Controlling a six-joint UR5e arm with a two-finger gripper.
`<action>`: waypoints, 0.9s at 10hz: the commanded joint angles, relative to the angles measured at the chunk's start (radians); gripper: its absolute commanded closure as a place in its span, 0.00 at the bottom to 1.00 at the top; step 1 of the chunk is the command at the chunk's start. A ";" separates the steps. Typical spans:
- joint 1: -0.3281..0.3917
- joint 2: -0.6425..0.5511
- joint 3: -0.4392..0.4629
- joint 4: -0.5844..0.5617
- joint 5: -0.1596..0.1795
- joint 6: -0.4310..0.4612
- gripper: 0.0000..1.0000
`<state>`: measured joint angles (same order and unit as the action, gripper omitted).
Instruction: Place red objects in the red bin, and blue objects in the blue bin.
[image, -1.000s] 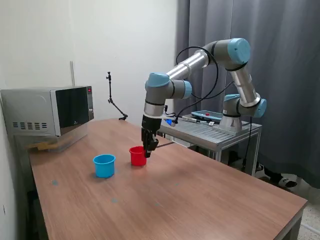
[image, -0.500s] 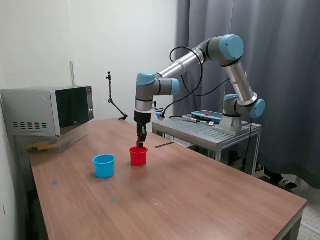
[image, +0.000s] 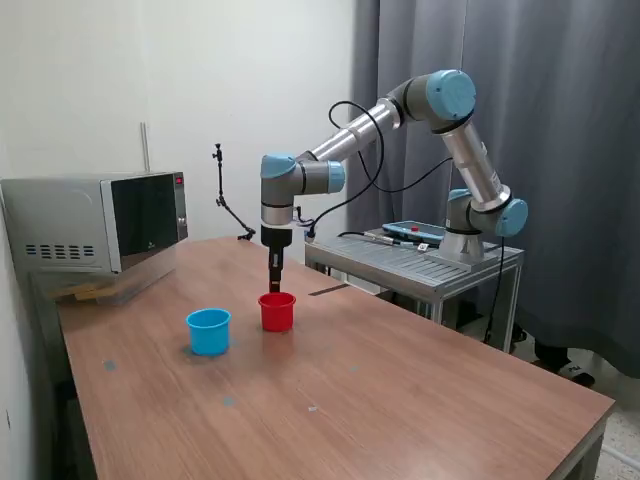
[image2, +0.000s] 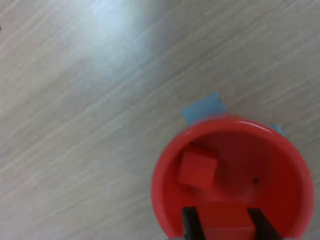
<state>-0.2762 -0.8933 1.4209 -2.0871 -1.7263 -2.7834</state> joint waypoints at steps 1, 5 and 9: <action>-0.011 -0.001 0.018 0.001 -0.002 0.027 1.00; -0.009 -0.032 0.039 0.007 -0.003 0.028 1.00; 0.003 -0.053 0.050 0.009 0.005 0.079 1.00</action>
<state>-0.2784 -0.9405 1.4671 -2.0791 -1.7253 -2.7240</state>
